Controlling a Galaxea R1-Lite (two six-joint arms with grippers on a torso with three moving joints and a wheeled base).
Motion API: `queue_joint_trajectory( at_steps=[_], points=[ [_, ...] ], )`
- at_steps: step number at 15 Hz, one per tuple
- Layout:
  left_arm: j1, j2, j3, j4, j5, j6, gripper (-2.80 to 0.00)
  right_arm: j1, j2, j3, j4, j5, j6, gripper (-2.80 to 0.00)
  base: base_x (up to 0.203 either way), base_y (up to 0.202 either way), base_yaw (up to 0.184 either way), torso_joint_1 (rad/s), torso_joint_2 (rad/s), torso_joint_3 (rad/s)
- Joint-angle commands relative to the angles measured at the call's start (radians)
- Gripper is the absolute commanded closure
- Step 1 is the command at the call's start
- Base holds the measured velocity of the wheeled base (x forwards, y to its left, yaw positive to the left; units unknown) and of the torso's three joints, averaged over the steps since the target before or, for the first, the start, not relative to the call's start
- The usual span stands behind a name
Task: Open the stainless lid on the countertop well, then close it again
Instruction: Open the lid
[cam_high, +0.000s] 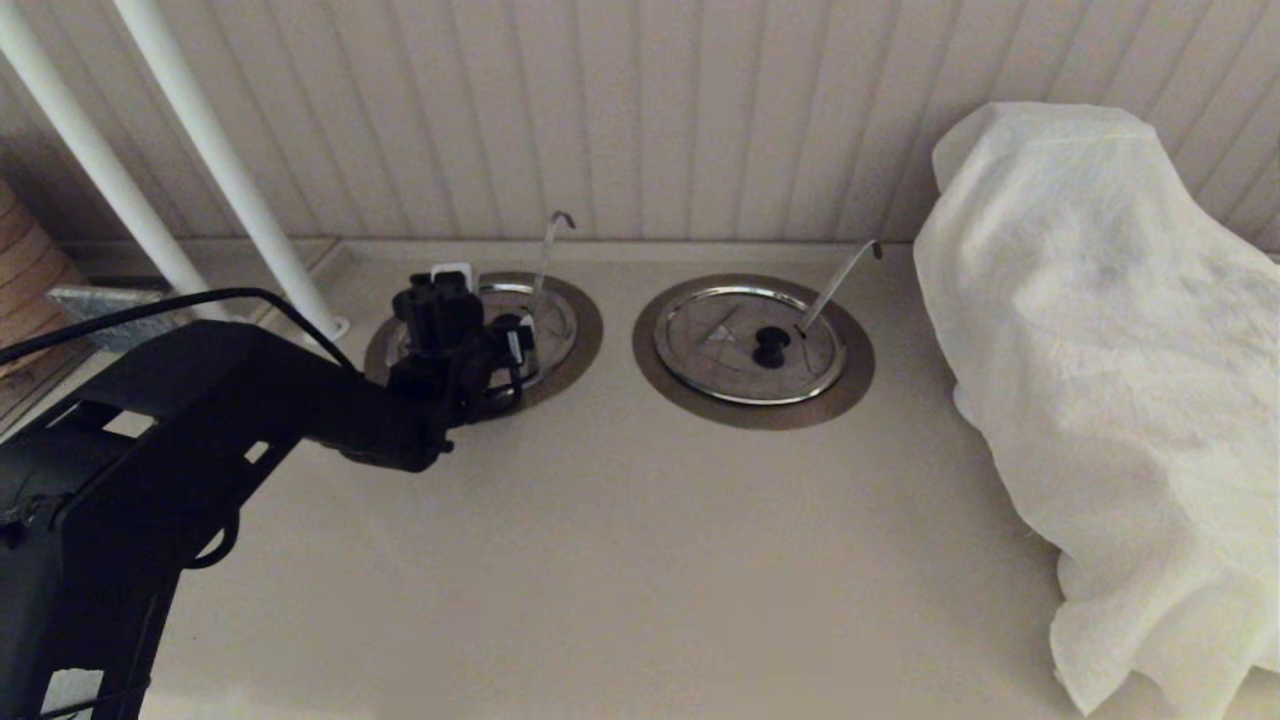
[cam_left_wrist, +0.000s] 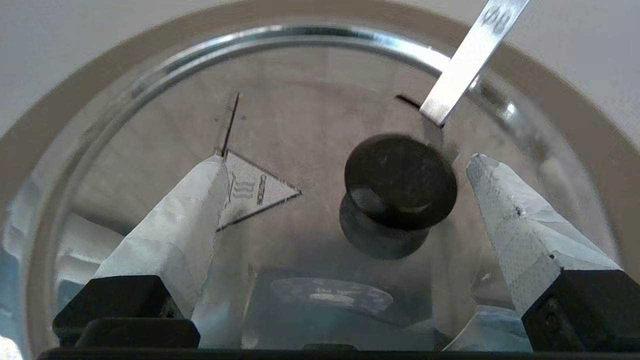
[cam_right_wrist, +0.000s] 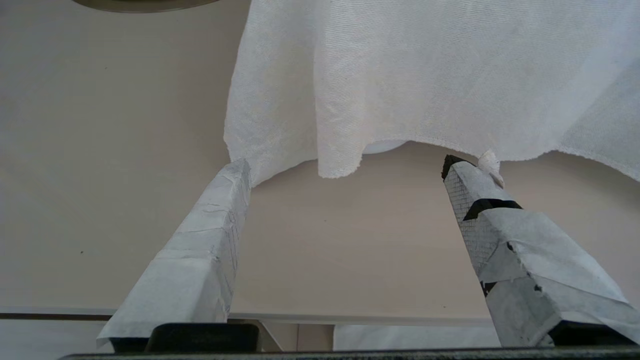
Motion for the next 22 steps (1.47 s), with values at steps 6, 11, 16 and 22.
queue_joint_trajectory(
  at_steps=[6, 11, 16, 22],
  points=[
    [0.003, 0.021, -0.008, -0.005, 0.004, -0.001, -2.8, 0.0, -0.002, 0.002, 0.0, 0.0, 0.0, -2.8, 0.0, 0.0, 0.0, 0.0, 0.0, 0.0],
    [0.024, 0.024, -0.01, -0.005, 0.004, 0.002, -2.8, 0.0, -0.002, 0.002, 0.002, 0.0, 0.0, -2.8, 0.0, 0.0, 0.0, 0.0, 0.0, 0.0],
    [0.03, 0.026, -0.01, -0.005, 0.004, 0.004, -2.8, 0.0, -0.002, 0.002, 0.0, 0.0, 0.0, -2.8, 0.0, 0.0, 0.0, 0.0, 0.0, 0.0],
    [0.05, 0.009, -0.015, -0.005, -0.002, 0.002, -2.8, 0.0, -0.002, 0.002, 0.0, 0.0, 0.0, -2.8, 0.0, 0.0, 0.0, 0.0, 0.0, 0.0]
  ],
)
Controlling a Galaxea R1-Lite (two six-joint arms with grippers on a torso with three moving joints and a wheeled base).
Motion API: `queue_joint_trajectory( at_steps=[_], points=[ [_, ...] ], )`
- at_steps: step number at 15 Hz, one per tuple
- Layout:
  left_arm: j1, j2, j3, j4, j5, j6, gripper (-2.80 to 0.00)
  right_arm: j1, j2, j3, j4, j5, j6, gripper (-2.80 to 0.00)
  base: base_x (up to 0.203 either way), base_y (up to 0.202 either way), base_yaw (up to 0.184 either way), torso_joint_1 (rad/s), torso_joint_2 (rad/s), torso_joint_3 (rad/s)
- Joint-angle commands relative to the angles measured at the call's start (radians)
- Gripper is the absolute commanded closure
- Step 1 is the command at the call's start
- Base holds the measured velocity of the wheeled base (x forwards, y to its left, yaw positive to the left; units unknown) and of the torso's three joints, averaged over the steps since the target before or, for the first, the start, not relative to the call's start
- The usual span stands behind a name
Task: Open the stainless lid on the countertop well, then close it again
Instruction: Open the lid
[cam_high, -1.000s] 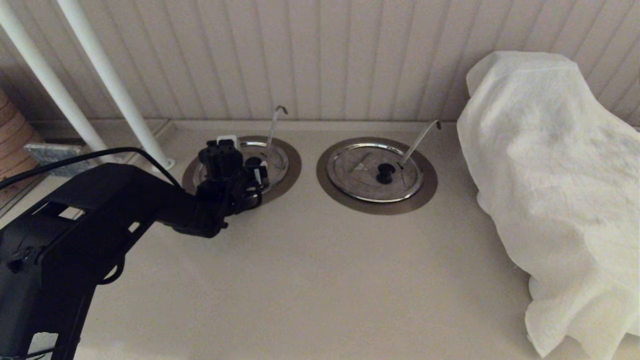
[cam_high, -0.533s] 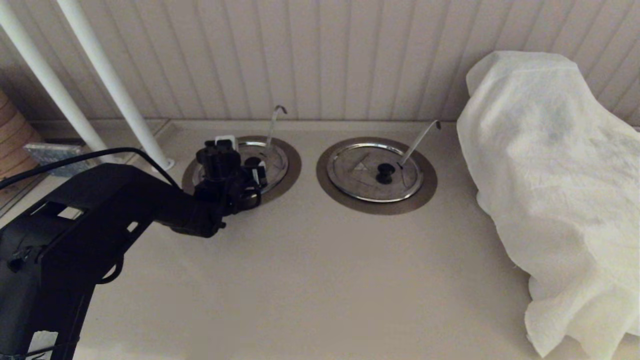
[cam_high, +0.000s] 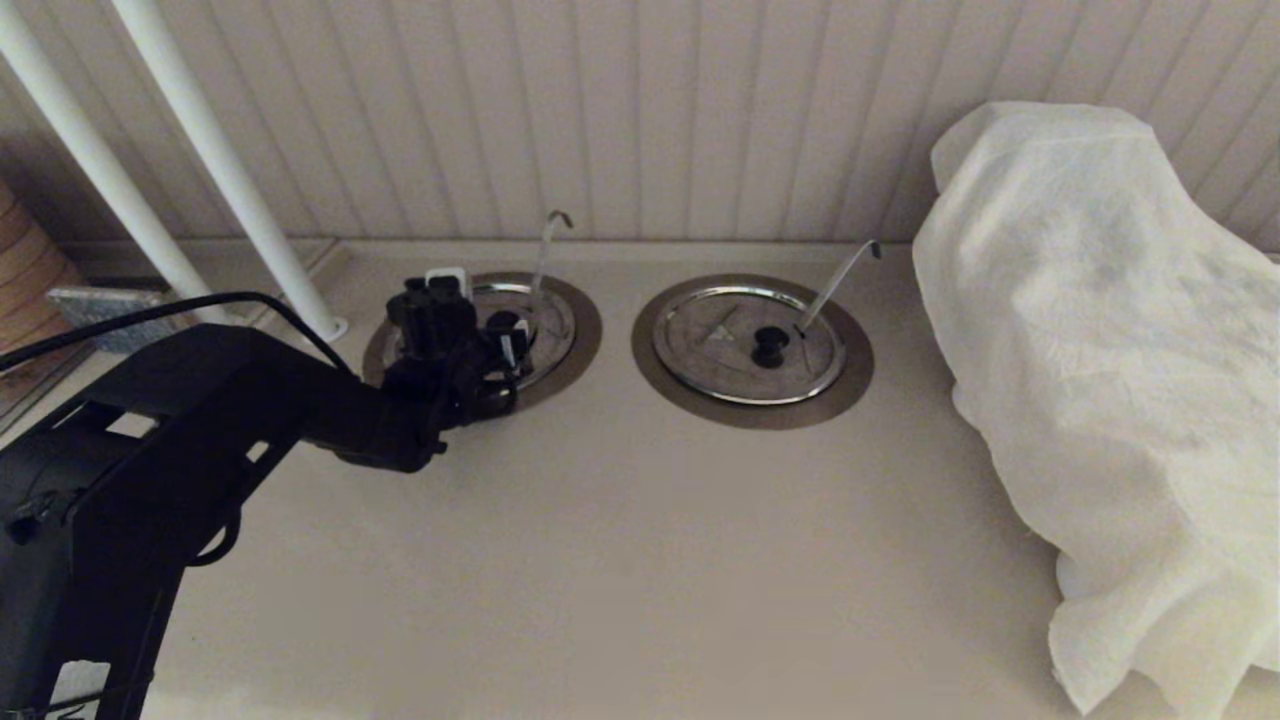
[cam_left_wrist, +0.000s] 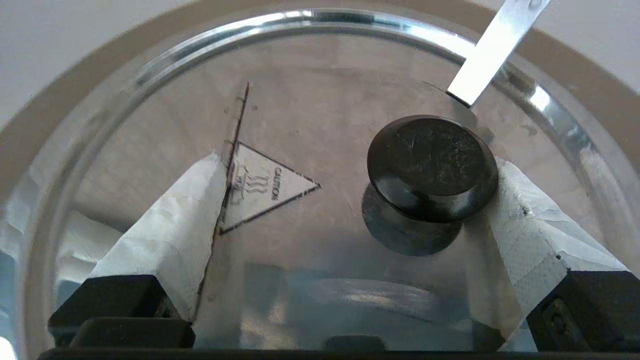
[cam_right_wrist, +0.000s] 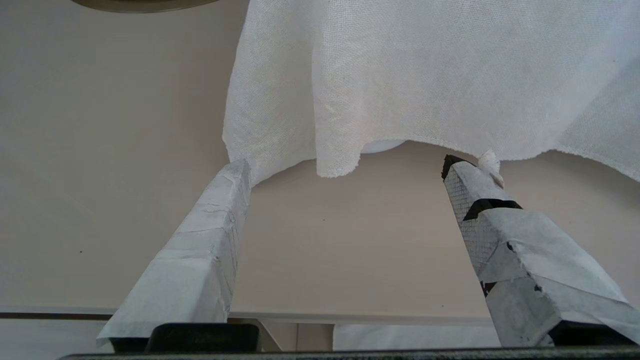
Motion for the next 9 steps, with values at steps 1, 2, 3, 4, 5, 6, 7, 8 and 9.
queue_joint_trajectory(
  at_steps=[1, 2, 3, 4, 5, 6, 7, 8, 9],
  points=[
    [0.006, -0.011, -0.003, -0.006, 0.004, -0.001, -2.8, 0.0, -0.002, 0.002, 0.0, 0.0, 0.0, -2.8, 0.0, 0.0, 0.0, 0.0, 0.0, 0.0],
    [0.011, -0.013, -0.005, -0.006, 0.003, -0.001, -2.8, 0.0, -0.002, 0.002, 0.0, 0.0, 0.0, -2.8, 0.0, 0.0, 0.0, 0.0, 0.0, 0.0],
    [0.012, -0.02, -0.005, -0.006, 0.003, -0.001, -2.8, 0.0, -0.002, 0.002, 0.0, 0.0, 0.0, -2.8, 0.0, 0.0, 0.0, 0.0, 0.0, 0.0],
    [0.016, -0.026, -0.005, -0.006, 0.003, -0.001, -2.8, 0.0, -0.002, 0.002, 0.0, 0.0, 0.0, -2.8, 0.0, 0.0, 0.0, 0.0, 0.0, 0.0],
    [0.02, -0.03, -0.005, -0.006, 0.003, -0.001, -2.8, 0.0, -0.002, 0.002, 0.0, 0.0, 0.0, -2.8, 0.0, 0.0, 0.0, 0.0, 0.0, 0.0],
    [0.027, -0.042, -0.005, -0.005, 0.002, -0.001, -2.8, 0.0, -0.002, 0.002, 0.0, 0.0, 0.0, -2.8, 0.0, 0.0, 0.0, 0.0, 0.0, 0.0],
    [0.036, -0.046, -0.006, -0.005, 0.0, -0.002, -2.8, 0.0, -0.002, 0.002, 0.0, 0.0, 0.0, -2.8, 0.0, 0.0, 0.0, 0.0, 0.0, 0.0],
    [0.042, -0.049, -0.01, -0.005, -0.007, -0.003, -2.8, 0.0, -0.002, 0.002, 0.001, 0.0, 0.0, -2.8, 0.0, 0.0, 0.0, 0.0, 0.0, 0.0],
    [0.052, -0.053, -0.012, -0.005, -0.014, -0.003, -2.8, 0.0, -0.002, 0.002, 0.0, 0.0, 0.0, -2.8, 0.0, 0.0, 0.0, 0.0, 0.0, 0.0]
  ],
)
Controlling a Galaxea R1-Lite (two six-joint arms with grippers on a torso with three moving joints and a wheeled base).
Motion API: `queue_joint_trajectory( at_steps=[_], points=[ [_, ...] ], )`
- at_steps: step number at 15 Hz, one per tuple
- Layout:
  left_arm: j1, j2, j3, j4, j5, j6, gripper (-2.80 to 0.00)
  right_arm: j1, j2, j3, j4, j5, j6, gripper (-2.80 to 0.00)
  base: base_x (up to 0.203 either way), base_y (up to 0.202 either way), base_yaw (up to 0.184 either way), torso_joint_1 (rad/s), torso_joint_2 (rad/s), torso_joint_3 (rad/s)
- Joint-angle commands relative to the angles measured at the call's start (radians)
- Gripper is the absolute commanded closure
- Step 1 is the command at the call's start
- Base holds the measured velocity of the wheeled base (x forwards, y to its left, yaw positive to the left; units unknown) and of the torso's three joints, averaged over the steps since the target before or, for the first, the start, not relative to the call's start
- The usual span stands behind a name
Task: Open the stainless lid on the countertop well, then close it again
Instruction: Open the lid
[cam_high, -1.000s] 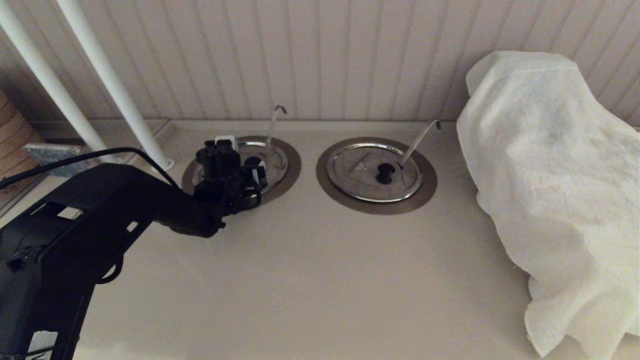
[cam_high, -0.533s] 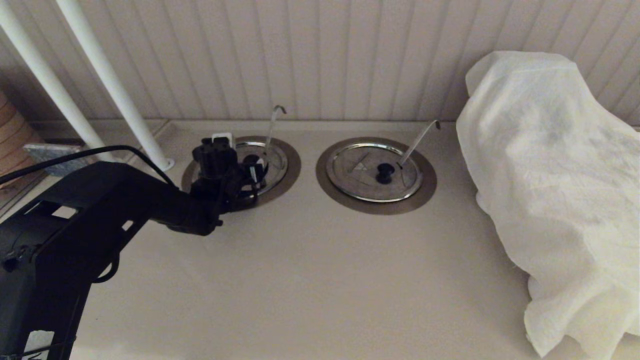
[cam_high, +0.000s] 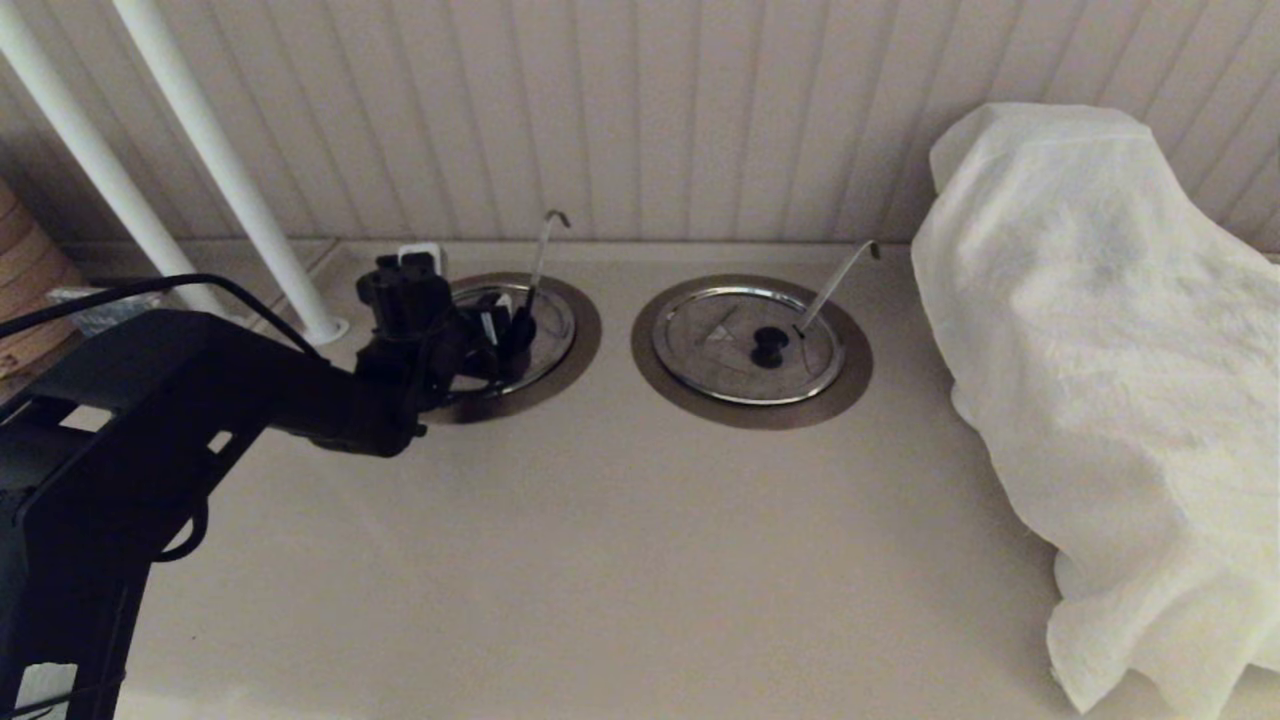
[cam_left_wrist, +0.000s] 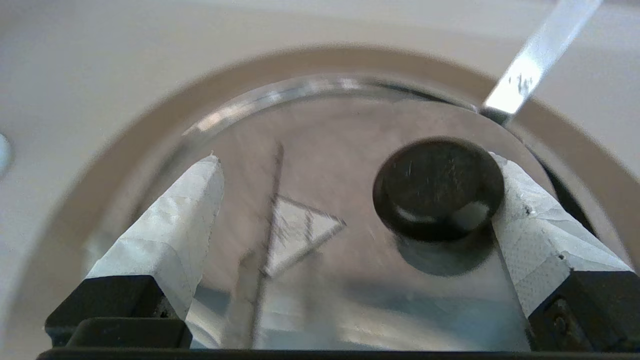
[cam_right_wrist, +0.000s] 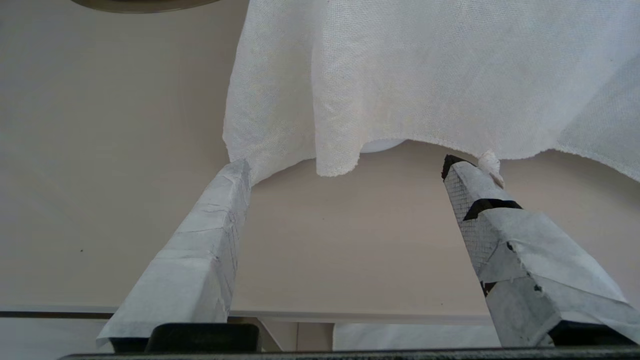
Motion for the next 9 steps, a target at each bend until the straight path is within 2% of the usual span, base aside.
queue_joint_trajectory(
  at_steps=[1, 9],
  points=[
    [0.02, -0.014, -0.004, -0.002, -0.003, 0.0, -2.8, 0.0, -0.002, 0.002, 0.0, 0.0, 0.0, -2.8, 0.0, 0.0, 0.0, 0.0, 0.0, 0.0],
    [0.095, -0.047, 0.01, -0.005, -0.006, -0.002, -2.8, 0.0, -0.002, 0.002, 0.0, 0.0, 0.0, -2.8, 0.0, 0.0, 0.0, 0.0, 0.0, 0.0]
  ],
)
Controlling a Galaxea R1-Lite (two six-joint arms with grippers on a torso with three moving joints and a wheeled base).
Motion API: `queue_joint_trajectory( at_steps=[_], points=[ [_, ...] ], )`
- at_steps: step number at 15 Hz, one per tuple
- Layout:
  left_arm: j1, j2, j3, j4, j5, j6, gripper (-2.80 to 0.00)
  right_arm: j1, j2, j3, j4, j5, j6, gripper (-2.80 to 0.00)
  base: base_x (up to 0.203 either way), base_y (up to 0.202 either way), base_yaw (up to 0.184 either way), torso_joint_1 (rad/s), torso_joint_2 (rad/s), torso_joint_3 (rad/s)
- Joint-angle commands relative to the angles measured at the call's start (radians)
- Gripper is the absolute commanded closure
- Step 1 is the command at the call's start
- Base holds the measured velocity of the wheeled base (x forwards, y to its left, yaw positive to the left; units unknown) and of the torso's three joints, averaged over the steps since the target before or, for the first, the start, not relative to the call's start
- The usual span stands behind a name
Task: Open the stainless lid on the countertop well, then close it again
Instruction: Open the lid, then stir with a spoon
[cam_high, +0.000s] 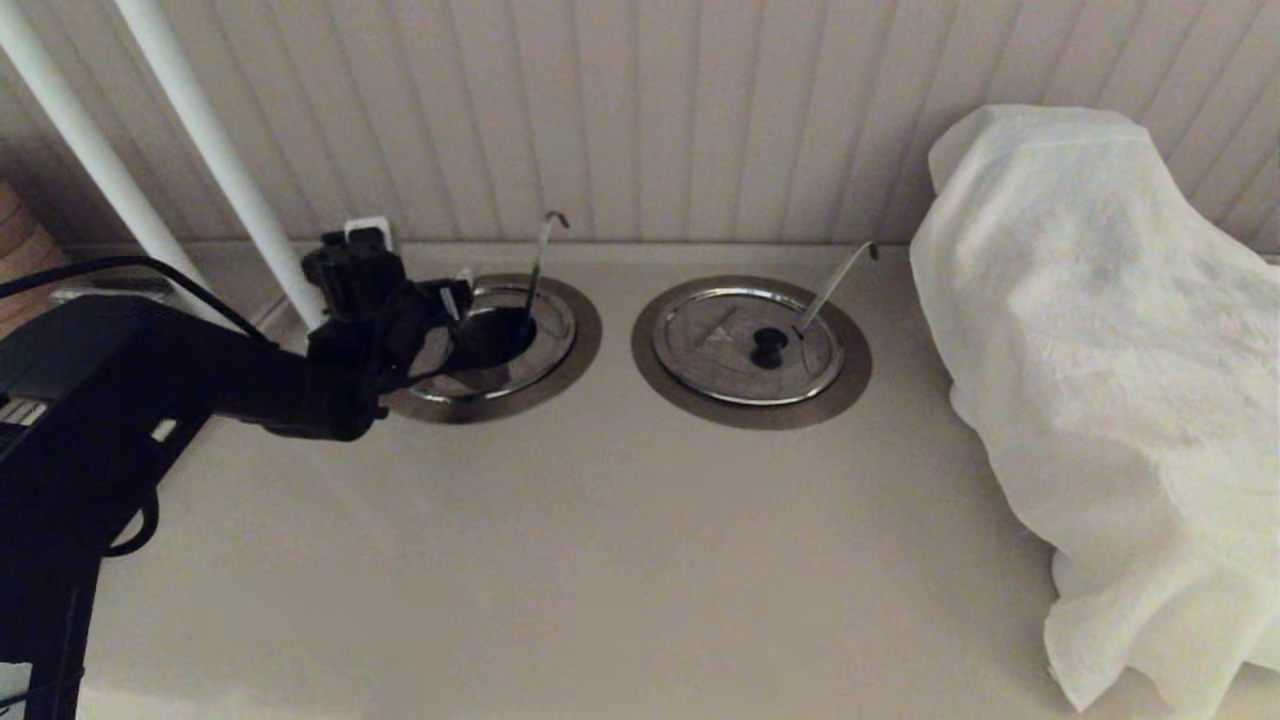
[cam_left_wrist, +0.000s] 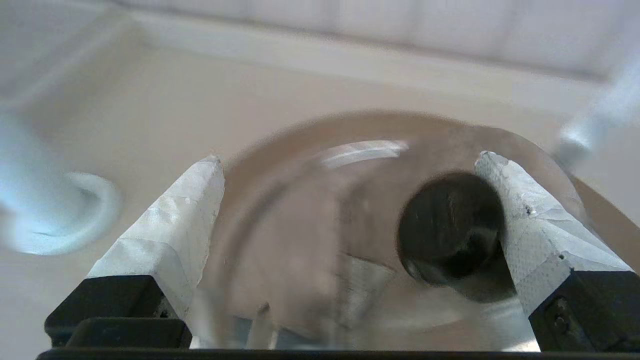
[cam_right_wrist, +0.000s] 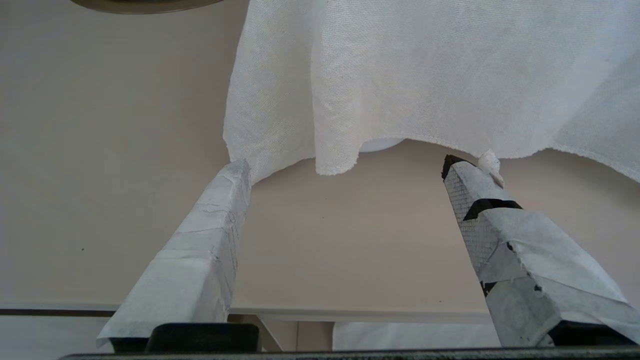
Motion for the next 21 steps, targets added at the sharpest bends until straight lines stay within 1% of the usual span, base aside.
queue_joint_trajectory(
  at_steps=[1, 2, 4, 5, 8, 10, 13, 15, 17, 18, 21],
  points=[
    [0.03, -0.023, 0.012, 0.001, -0.009, 0.004, -2.8, 0.0, -0.002, 0.002, 0.0, 0.0, 0.0, -2.8, 0.0, 0.0, 0.0, 0.0, 0.0, 0.0],
    [0.04, -0.045, 0.056, 0.002, -0.04, 0.009, -2.8, 0.0, -0.002, 0.002, 0.0, 0.0, 0.0, -2.8, 0.0, 0.0, 0.0, 0.0, 0.0, 0.0],
    [0.062, -0.112, 0.17, -0.007, -0.139, 0.016, -2.8, 0.0, -0.002, 0.002, 0.0, 0.0, 0.0, -2.8, 0.0, 0.0, 0.0, 0.0, 0.0, 0.0],
    [0.081, -0.135, 0.199, -0.034, -0.164, 0.017, -2.8, 0.0, -0.002, 0.002, 0.0, 0.0, 0.0, -2.8, 0.0, 0.0, 0.0, 0.0, 0.0, 0.0],
    [0.159, -0.182, 0.273, -0.054, -0.171, 0.02, -2.8, 0.0, -0.002, 0.002, 0.002, 0.0, 0.0, -2.8, 0.0, 0.0, 0.0, 0.0, 0.0, 0.0],
    [0.197, -0.247, 0.298, -0.061, -0.178, 0.018, -2.8, 0.0, -0.002, 0.002, 0.0, 0.0, 0.0, -2.8, 0.0, 0.0, 0.0, 0.0, 0.0, 0.0],
    [0.229, -0.38, 0.308, -0.045, -0.199, 0.018, -2.8, 0.0, -0.002, 0.002, 0.0, 0.0, 0.0, -2.8, 0.0, 0.0, 0.0, 0.0, 0.0, 0.0],
    [0.233, -0.44, 0.308, 0.002, -0.203, 0.018, -2.8, 0.0, -0.002, 0.002, 0.0, 0.0, 0.0, -2.8, 0.0, 0.0, 0.0, 0.0, 0.0, 0.0],
    [0.228, -0.461, 0.291, 0.028, -0.197, 0.013, -2.8, 0.0, -0.002, 0.002, 0.0, 0.0, 0.0, -2.8, 0.0, 0.0, 0.0, 0.0, 0.0, 0.0],
    [0.206, -0.459, 0.289, 0.036, -0.197, 0.013, -2.8, 0.0, -0.002, 0.002, 0.0, 0.0, 0.0, -2.8, 0.0, 0.0, 0.0, 0.0, 0.0, 0.0],
    [0.107, -0.45, 0.279, 0.069, -0.195, 0.011, -2.8, 0.0, -0.002, 0.002, 0.0, 0.0, 0.0, -2.8, 0.0, 0.0, 0.0, 0.0, 0.0, 0.0]
  ],
)
